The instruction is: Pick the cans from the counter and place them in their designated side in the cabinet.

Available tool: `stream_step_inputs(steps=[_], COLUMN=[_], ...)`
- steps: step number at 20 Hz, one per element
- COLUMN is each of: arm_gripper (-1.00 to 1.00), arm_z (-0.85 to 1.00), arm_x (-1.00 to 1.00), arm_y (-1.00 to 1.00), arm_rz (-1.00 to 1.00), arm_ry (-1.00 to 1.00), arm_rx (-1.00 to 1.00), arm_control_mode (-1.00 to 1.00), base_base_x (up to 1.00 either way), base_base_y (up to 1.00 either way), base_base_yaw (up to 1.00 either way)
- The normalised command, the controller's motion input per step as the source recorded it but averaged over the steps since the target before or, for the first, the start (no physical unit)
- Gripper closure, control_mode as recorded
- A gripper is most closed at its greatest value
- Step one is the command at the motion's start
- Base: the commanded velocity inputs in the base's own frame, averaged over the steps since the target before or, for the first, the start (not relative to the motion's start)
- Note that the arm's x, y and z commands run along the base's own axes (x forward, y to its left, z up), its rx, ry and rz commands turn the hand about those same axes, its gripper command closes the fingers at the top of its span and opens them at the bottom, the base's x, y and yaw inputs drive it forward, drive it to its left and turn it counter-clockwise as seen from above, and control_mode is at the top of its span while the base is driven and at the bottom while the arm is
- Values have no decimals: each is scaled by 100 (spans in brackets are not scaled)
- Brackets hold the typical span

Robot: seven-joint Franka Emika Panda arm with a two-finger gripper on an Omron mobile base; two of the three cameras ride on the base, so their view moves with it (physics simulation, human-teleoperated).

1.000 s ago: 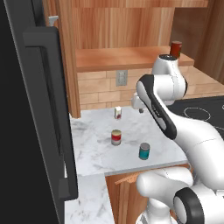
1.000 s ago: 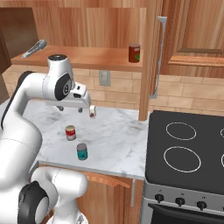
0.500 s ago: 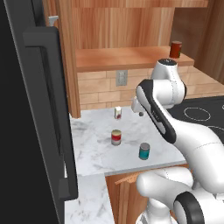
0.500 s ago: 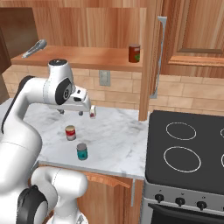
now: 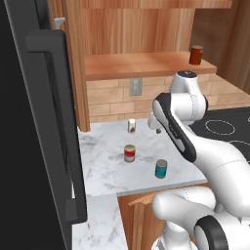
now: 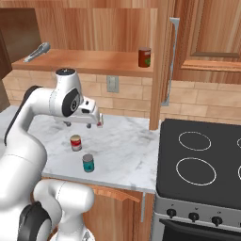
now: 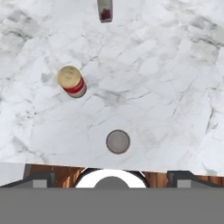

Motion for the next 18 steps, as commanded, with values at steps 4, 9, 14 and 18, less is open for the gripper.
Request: stream_step_inputs(steps=[4, 9, 14, 18], arm_gripper=[-100, -100, -100, -100], arm_z=[-17, -19, -19, -19], arm_x=[0, 0, 0, 0], arm_y=[-1, 0, 0, -2], arm_rz=[0, 0, 0, 0], arm_ry=[0, 0, 1, 1], arm_rx=[0, 0, 0, 0], arm_control_mode=[-100, -100, -100, -100], base_base_x=[0, 0, 0, 0], base_base_y=[0, 0, 0, 0], base_base_yaw=[0, 0, 0, 0])
